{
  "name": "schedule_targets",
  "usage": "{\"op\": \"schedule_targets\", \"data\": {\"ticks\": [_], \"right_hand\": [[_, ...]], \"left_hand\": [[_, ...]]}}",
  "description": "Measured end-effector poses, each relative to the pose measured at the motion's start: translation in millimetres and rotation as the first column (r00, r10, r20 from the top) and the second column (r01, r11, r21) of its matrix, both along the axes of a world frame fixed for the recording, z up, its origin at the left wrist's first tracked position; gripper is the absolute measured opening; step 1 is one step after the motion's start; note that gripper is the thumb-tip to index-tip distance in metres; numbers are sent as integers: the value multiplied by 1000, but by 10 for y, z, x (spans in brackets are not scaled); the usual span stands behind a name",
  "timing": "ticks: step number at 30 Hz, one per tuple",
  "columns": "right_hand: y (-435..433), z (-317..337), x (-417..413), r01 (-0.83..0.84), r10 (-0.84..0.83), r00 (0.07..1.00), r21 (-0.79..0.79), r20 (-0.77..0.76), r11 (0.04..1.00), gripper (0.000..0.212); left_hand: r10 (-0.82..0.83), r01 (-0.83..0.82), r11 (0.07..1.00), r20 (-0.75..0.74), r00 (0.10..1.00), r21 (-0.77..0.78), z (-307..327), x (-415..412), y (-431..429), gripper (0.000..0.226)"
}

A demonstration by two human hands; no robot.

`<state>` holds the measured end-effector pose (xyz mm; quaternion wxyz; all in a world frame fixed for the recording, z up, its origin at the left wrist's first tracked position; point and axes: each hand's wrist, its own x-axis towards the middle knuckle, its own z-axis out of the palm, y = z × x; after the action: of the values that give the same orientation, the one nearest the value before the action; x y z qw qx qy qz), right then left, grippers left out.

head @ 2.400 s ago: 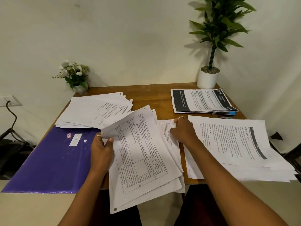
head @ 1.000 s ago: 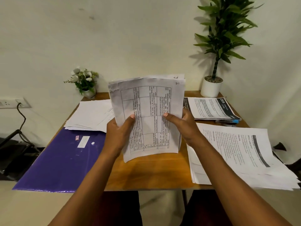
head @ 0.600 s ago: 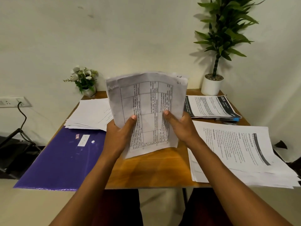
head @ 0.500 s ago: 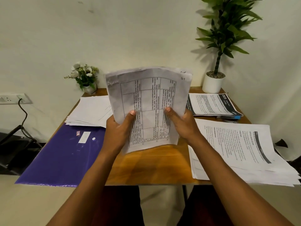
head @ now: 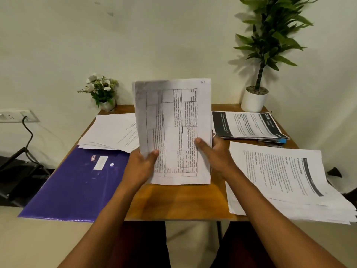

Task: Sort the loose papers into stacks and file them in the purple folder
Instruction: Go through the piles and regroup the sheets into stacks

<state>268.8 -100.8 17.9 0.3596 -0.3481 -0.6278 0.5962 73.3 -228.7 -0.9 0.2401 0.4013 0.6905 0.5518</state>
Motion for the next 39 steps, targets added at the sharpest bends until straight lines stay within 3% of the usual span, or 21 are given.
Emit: {"op": "schedule_targets", "data": {"ticks": [2, 4, 6, 8, 10, 13, 16, 20, 24, 28, 33, 36, 39], "right_hand": [[110, 153, 3, 72, -56, 983, 87, -177, 994, 57], [266, 303, 4, 236, -188, 960, 234, -208, 943, 81], [419, 495, 13, 278, -292, 956, 425, -33, 861, 90], [507, 657, 47, 129, -262, 942, 497, 208, 858, 90], [505, 729, 36, -102, 30, 958, 243, 284, 965, 78], [360, 621, -58, -320, 327, 874, -81, 359, 944, 45], [162, 352, -220, -334, 381, 883, -202, 275, 921, 29], [-164, -84, -525, -242, 287, 955, -362, 75, 900, 24], [-444, -419, -829, -172, 208, 977, -412, 44, 895, 28], [-713, -579, -1038, -105, 122, 992, -474, 6, 874, 19], [-1047, -731, -1282, -147, 172, 985, -454, 14, 879, 27], [-1123, -730, -1358, -202, 281, 950, -417, 135, 886, 29], [-1026, -628, -1338, -183, 274, 900, -276, 339, 944, 27]], "left_hand": [[-36, 27, 991, -65, 997, -134, 177, -137, 6, 18], [-143, 90, 946, -152, 978, -311, 391, -299, -13, 20], [-304, 162, 866, -241, 922, -473, 561, -495, -24, 24], [-455, 234, 762, -242, 857, -604, 707, -647, -52, 27], [-548, 291, 685, -209, 810, -667, 819, -740, -67, 28], [-632, 317, 617, -214, 745, -721, 969, -828, -75, 10], [-615, 153, 594, -323, 719, -790, 1040, -1012, -67, 15], [-520, -36, 705, -551, 652, -708, 931, -1246, -58, 23], [-480, -50, 748, -591, 649, -662, 709, -1243, -35, 14], [-470, -29, 785, -624, 624, -619, 459, -1253, -54, 4], [-519, -130, 711, -640, 567, -691, 334, -1387, -172, 24], [-556, -158, 655, -613, 561, -739, 248, -1426, -244, 29], [-570, -183, 635, -615, 544, -750, 134, -1474, -282, 21]]}}
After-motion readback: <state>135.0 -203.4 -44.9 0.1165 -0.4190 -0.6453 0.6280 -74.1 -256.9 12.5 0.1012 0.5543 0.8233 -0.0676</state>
